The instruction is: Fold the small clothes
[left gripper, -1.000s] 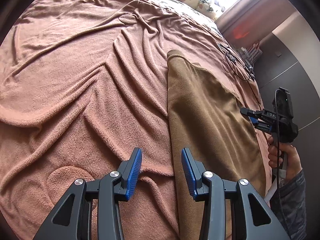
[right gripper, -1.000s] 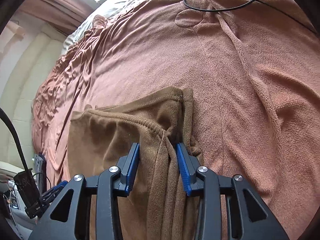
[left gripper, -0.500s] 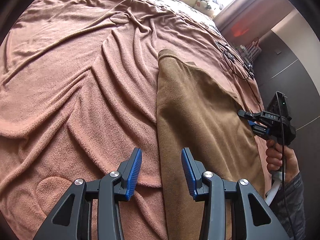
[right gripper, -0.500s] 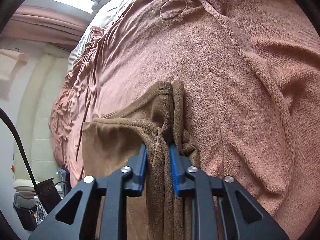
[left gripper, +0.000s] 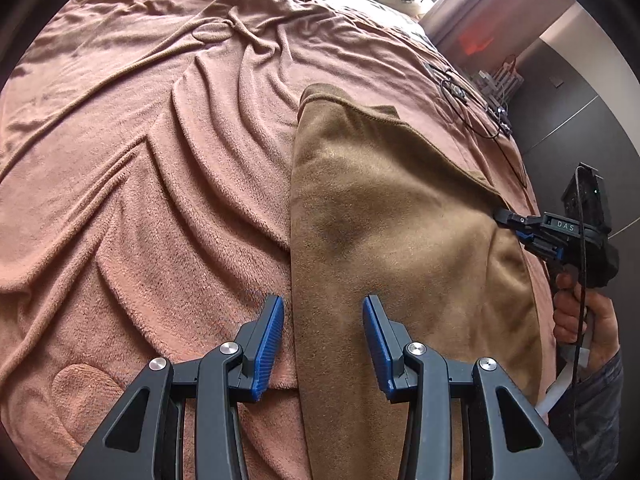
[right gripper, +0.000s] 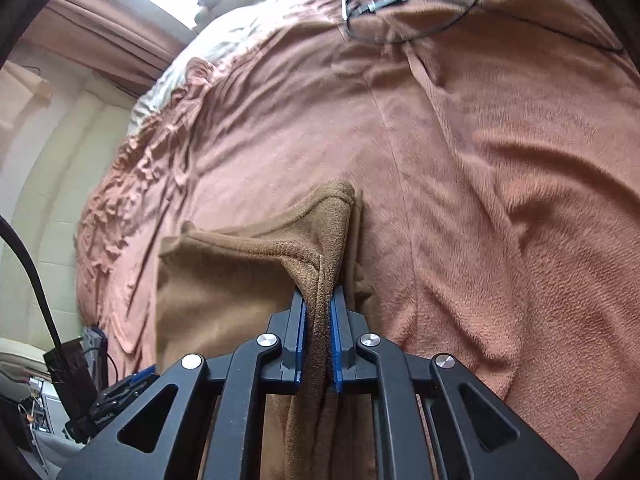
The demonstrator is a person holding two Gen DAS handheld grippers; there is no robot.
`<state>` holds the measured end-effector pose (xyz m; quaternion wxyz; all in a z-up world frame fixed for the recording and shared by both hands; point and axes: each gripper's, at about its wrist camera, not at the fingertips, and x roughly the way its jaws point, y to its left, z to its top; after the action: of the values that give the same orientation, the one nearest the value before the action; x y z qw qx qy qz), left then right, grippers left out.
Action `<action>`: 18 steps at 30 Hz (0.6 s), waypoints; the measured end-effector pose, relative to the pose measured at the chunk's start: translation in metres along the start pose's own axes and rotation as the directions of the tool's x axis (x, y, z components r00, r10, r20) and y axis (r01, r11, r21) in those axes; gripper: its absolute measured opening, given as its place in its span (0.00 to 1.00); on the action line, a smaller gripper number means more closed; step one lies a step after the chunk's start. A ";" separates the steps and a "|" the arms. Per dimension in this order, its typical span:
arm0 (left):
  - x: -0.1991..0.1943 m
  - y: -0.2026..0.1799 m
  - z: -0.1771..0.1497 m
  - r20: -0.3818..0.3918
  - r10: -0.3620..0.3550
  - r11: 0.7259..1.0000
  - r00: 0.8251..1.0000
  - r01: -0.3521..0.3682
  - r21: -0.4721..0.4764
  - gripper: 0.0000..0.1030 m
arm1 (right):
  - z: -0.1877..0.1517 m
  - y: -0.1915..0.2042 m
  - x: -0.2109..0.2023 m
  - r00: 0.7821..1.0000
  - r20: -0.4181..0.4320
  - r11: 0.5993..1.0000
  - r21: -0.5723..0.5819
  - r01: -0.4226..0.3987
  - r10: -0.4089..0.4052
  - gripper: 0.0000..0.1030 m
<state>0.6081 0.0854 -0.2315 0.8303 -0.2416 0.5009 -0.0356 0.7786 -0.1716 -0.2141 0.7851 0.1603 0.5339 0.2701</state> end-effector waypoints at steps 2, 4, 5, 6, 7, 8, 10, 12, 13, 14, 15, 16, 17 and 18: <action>0.004 0.002 -0.002 -0.011 0.009 1.000 1.000 -0.009 -0.002 0.41 | -0.001 -0.001 0.003 1.000 -0.018 1.000 0.022 -0.011 0.011 0.09; 0.002 0.003 -0.005 -0.009 0.000 1.000 1.000 0.000 -0.006 0.41 | -0.003 -0.002 -0.005 0.999 -0.002 0.999 0.033 -0.035 0.035 0.13; 0.001 0.004 -0.006 -0.011 -0.004 1.000 1.000 0.004 -0.009 0.41 | -0.006 -0.001 -0.010 0.999 0.004 0.999 0.033 -0.033 0.033 0.20; 0.001 0.005 -0.008 -0.015 -0.009 1.000 1.000 0.009 -0.014 0.41 | -0.008 -0.001 -0.015 0.999 0.009 0.999 0.029 -0.031 0.030 0.25; -0.001 0.005 -0.009 -0.018 -0.014 1.000 1.000 0.014 -0.019 0.41 | -0.010 -0.001 -0.019 0.999 0.011 0.999 0.024 -0.031 0.031 0.37; -0.001 0.005 -0.010 -0.020 -0.017 1.000 1.000 0.017 -0.022 0.41 | -0.015 0.000 -0.023 0.999 0.012 0.999 0.020 -0.034 0.034 0.45; -0.004 0.005 -0.014 -0.026 -0.023 0.999 0.999 0.022 -0.028 0.41 | -0.020 -0.001 -0.029 0.999 0.015 0.999 0.013 -0.038 0.038 0.46; -0.006 0.005 -0.019 -0.031 -0.026 0.999 0.999 0.025 -0.035 0.41 | -0.029 -0.002 -0.036 0.999 0.011 0.999 -0.003 -0.035 0.035 0.46; -0.007 0.005 -0.021 -0.034 -0.028 0.999 0.999 0.026 -0.037 0.41 | -0.033 0.000 -0.038 0.999 0.004 0.999 -0.014 -0.035 0.035 0.46; -0.009 0.005 -0.025 -0.037 -0.030 0.999 0.999 0.028 -0.040 0.41 | -0.035 0.000 -0.040 0.999 -0.006 0.999 -0.025 -0.033 0.032 0.46; -0.010 0.005 -0.028 -0.039 -0.031 0.999 0.999 0.029 -0.042 0.41 | -0.041 0.003 -0.040 1.000 -0.019 0.999 -0.040 -0.021 0.020 0.46; -0.012 0.005 -0.031 -0.043 -0.032 0.999 0.999 0.030 -0.045 0.41 | -0.043 0.004 -0.040 1.000 -0.027 0.999 -0.052 -0.007 0.006 0.46; -0.013 0.005 -0.034 -0.048 -0.035 0.998 0.998 0.033 -0.049 0.41 | -0.049 0.006 -0.041 0.999 -0.035 0.998 -0.066 0.006 -0.009 0.46; -0.014 0.006 -0.037 -0.054 -0.039 0.998 0.998 0.036 -0.054 0.41 | -0.051 0.008 -0.043 0.999 -0.042 0.997 -0.075 0.013 -0.016 0.46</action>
<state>0.5684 0.0812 -0.2363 0.8087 -0.2720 0.5197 -0.0443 0.7170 -0.1926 -0.1969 0.7809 0.1212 0.5412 0.2876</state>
